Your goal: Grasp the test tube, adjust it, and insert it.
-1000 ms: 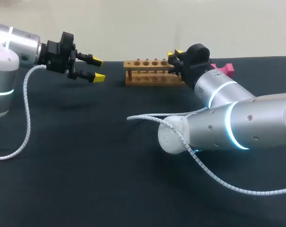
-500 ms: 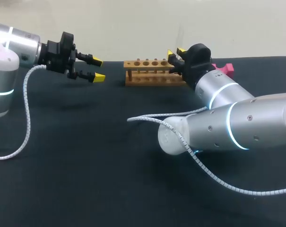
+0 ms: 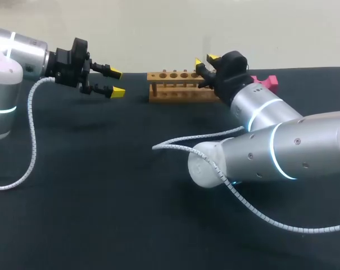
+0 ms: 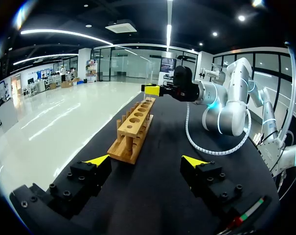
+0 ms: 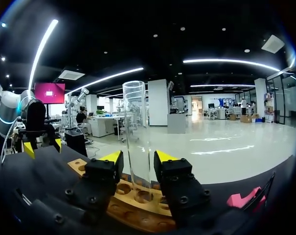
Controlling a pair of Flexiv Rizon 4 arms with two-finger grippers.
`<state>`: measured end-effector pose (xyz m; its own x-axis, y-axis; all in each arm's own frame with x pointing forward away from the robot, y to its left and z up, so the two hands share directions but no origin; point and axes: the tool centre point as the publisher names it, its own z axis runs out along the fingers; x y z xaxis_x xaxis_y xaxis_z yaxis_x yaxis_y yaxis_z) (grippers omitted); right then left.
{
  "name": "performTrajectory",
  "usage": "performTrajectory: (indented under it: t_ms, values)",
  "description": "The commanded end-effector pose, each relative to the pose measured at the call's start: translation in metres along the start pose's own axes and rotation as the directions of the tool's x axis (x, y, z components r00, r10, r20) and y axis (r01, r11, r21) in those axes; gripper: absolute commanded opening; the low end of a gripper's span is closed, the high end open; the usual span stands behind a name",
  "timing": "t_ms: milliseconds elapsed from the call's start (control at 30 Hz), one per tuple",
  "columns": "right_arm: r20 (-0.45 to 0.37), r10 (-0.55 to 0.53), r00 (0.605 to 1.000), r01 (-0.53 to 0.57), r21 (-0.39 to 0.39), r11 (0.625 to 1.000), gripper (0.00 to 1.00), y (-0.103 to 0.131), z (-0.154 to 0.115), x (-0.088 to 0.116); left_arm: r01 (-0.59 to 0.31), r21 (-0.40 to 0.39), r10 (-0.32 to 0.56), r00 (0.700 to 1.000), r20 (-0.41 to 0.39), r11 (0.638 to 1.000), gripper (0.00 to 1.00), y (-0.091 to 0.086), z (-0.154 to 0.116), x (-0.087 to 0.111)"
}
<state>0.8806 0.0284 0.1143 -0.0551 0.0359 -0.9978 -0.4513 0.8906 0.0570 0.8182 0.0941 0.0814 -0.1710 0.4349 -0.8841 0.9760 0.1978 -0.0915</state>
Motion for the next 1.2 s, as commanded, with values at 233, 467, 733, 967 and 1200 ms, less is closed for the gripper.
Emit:
performTrajectory:
  t_ms: [233, 467, 733, 967, 1200]
  values:
    - [-0.008, 0.002, 1.0, -0.002, 0.009, 1.0, 1.0, -0.003, -0.006, 0.002, -0.001, -0.002, 0.001, 1.0, 0.0, 1.0, 1.0, -0.001, 0.0, 0.0]
    - [-0.069, -0.001, 0.998, 0.002, 0.001, 1.0, 1.0, -0.006, -0.021, -0.004, -0.001, -0.002, 0.001, 1.0, 0.0, 1.0, 1.0, -0.001, 0.0, 0.0]
    - [-0.092, 0.029, 0.995, -0.029, 0.004, 1.0, 1.0, -0.01, -0.039, -0.017, -0.001, -0.002, 0.001, 1.0, 0.0, 1.0, 1.0, -0.001, 0.0, 0.0]
    - [-0.111, 0.022, 0.994, -0.023, -0.008, 1.0, 1.0, -0.012, -0.052, -0.026, -0.001, -0.002, 0.001, 1.0, 0.0, 1.0, 1.0, -0.001, 0.0, 0.0]
    - [-0.109, 0.041, 0.993, -0.042, -0.004, 0.999, 1.0, -0.013, -0.054, -0.028, -0.001, -0.002, 0.001, 1.0, 0.0, 1.0, 1.0, -0.001, 0.0, 0.0]
